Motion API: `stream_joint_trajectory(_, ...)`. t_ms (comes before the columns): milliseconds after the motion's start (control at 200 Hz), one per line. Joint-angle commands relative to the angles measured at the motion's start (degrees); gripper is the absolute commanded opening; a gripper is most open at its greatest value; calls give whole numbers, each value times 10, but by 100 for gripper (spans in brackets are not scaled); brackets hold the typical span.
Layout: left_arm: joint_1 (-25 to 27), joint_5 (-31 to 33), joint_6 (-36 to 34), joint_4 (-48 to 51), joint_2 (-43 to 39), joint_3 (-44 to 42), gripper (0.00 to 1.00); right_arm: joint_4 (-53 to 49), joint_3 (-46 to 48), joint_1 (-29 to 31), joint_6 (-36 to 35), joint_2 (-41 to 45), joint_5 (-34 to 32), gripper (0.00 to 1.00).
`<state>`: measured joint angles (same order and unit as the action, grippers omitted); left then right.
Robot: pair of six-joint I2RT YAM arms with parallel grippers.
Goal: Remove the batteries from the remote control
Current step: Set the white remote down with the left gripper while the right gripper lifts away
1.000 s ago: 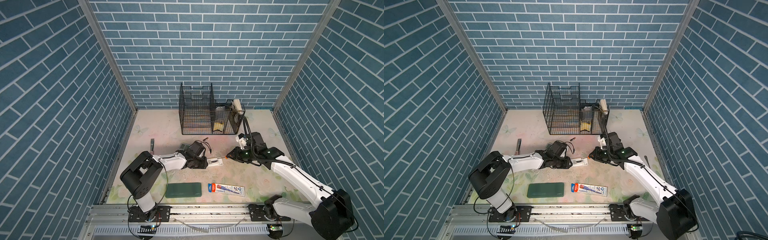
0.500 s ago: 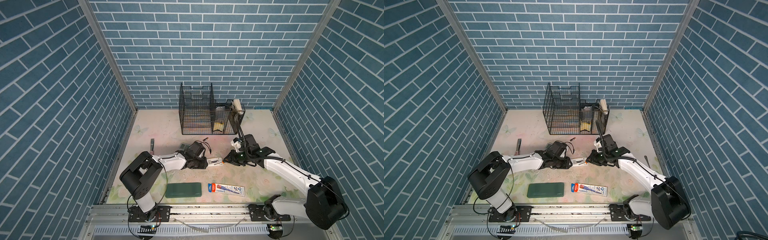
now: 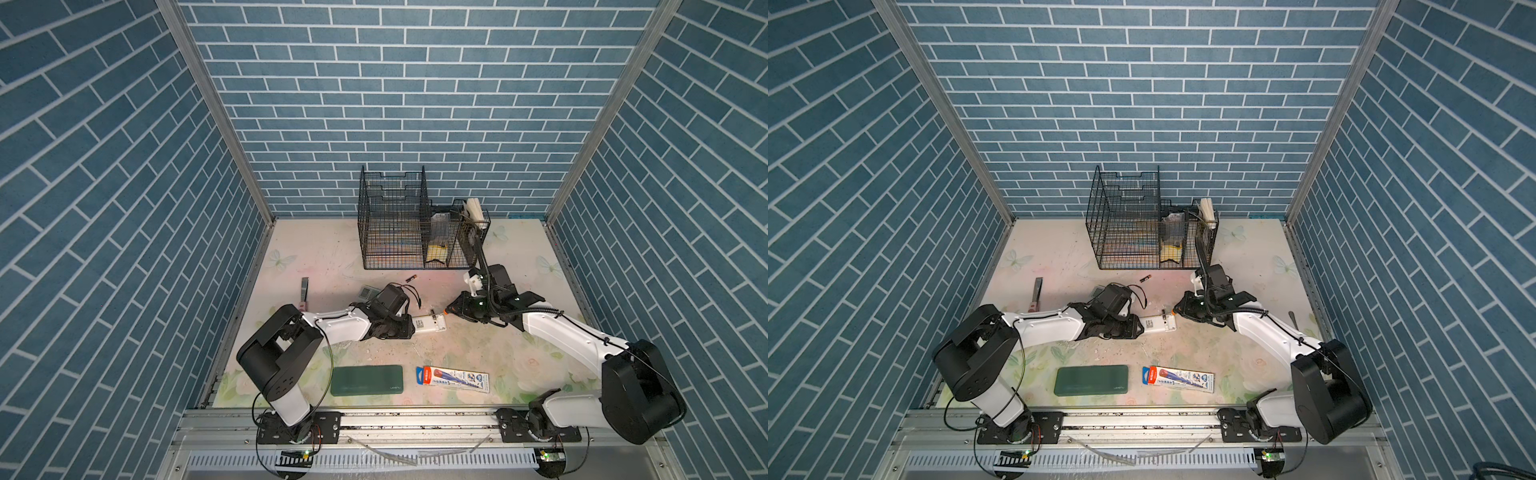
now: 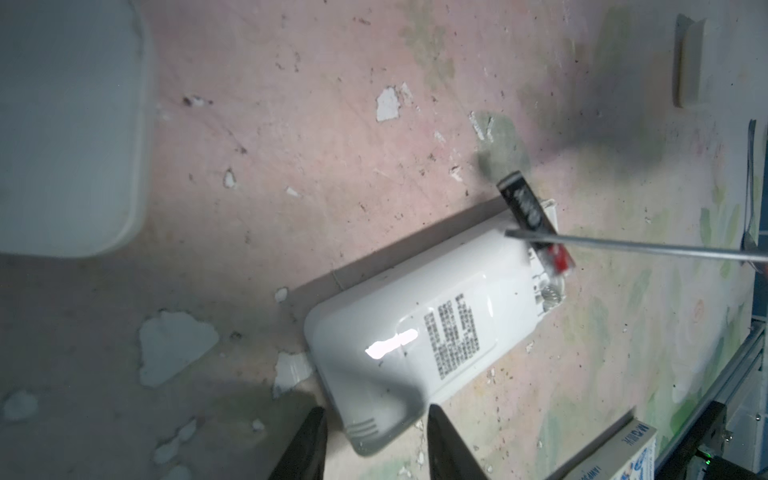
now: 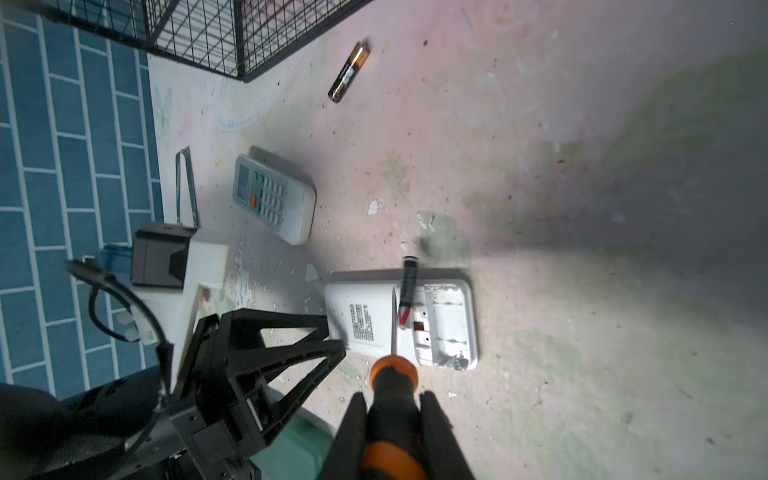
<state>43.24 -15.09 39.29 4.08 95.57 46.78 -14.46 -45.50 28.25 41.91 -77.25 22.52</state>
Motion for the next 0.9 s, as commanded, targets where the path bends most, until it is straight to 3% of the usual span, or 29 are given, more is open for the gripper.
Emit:
stream_joint_trajectory(0, 1, 6, 23, 2, 1, -19, 41, 41, 15, -22, 27, 15, -25, 0)
stream_joint_trajectory(280, 14, 0, 73, -73, 21, -18, 41, 152, 117, -69, 115, 65, -65, 0)
stream_joint_trajectory(480, 15, 2, 79, -88, 23, -12, 42, 329, 238, -89, 191, 87, -108, 0)
stream_joint_trajectory(655, 14, 8, 68, -72, 8, -8, 56, 383, 272, -90, 188, 67, -97, 0)
stream_joint_trajectory(895, 11, 12, 61, -61, -1, -3, 63, 385, 274, -91, 168, 40, -76, 22)
